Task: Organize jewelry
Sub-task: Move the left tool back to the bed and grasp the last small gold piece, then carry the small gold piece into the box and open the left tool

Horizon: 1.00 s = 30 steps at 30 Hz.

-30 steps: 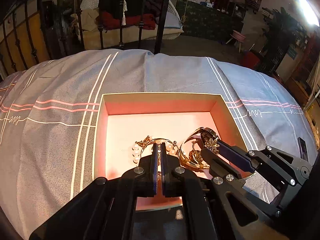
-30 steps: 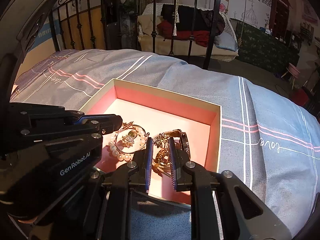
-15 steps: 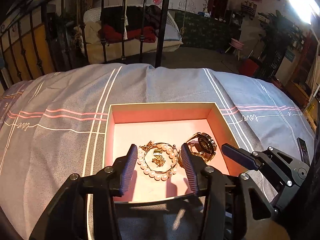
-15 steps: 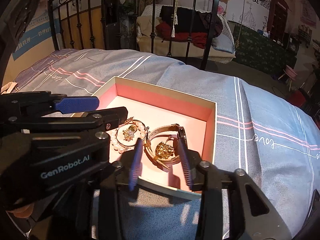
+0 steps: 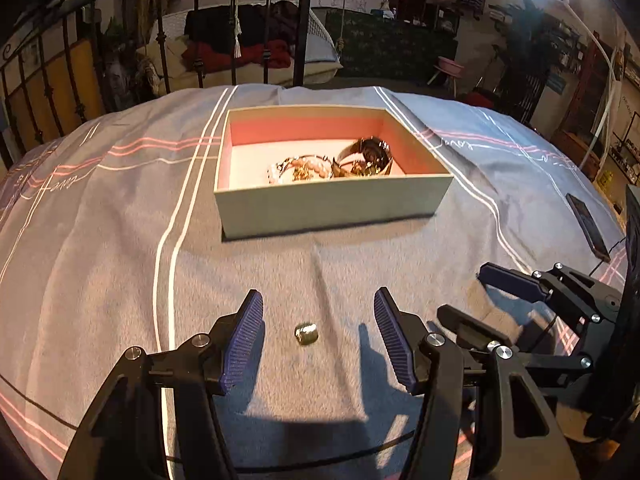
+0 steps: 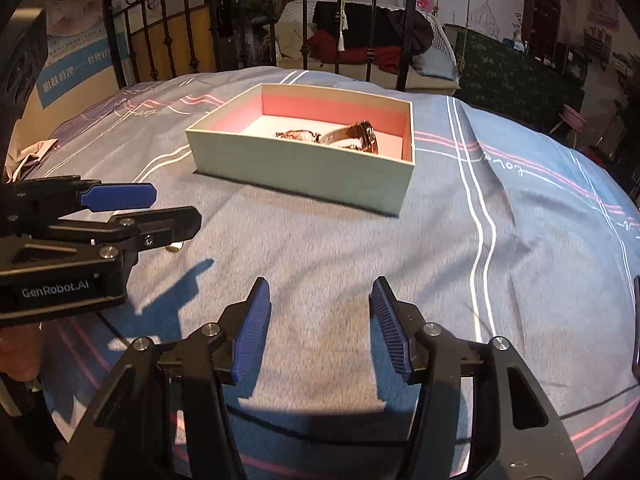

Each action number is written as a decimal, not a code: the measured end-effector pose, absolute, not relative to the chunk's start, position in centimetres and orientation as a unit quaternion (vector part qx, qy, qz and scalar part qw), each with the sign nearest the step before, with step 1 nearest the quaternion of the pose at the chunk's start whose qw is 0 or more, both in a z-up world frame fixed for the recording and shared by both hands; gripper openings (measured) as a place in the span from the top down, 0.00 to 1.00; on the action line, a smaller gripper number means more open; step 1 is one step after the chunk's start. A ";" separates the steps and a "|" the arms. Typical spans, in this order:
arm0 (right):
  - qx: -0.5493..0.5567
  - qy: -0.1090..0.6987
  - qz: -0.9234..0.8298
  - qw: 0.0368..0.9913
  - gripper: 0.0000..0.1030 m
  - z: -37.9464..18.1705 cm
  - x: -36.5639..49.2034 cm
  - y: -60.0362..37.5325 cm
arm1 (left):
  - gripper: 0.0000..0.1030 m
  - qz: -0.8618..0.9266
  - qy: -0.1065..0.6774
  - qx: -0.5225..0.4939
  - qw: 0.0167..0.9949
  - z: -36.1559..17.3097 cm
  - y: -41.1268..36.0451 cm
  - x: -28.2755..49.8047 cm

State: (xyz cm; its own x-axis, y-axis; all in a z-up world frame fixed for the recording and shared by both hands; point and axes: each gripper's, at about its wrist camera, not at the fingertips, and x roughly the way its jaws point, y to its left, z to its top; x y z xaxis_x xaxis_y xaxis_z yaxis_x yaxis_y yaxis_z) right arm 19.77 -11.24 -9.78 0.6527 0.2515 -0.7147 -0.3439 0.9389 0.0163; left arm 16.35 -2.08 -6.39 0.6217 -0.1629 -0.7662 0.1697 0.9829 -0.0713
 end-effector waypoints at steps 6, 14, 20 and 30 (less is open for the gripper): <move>-0.055 0.382 0.169 0.907 0.46 -10.4 18.9 -11.5 | 0.54 -0.077 0.436 0.003 0.896 -8.0 -1.6 16.2; -0.057 0.381 0.171 0.907 0.42 -10.5 18.8 -11.1 | 0.90 -0.093 0.428 0.016 0.899 -8.4 -1.9 16.2; -0.061 0.380 0.173 0.907 0.42 -10.6 18.9 -10.8 | 0.90 -0.099 0.425 -0.002 0.900 -8.4 -1.5 16.2; -0.063 0.381 0.177 0.905 0.45 -10.6 19.0 -10.7 | 0.90 -0.097 0.426 -0.018 0.899 -7.9 -1.4 16.0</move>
State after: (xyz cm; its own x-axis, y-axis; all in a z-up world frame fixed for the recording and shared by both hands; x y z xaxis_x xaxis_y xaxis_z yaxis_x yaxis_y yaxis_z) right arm 19.01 -10.66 -10.64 0.6470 0.2720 -0.7124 -0.3678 0.9297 0.0209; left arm 15.95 -1.40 -7.86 0.6187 -0.1900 -0.7623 0.1601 0.9804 -0.1145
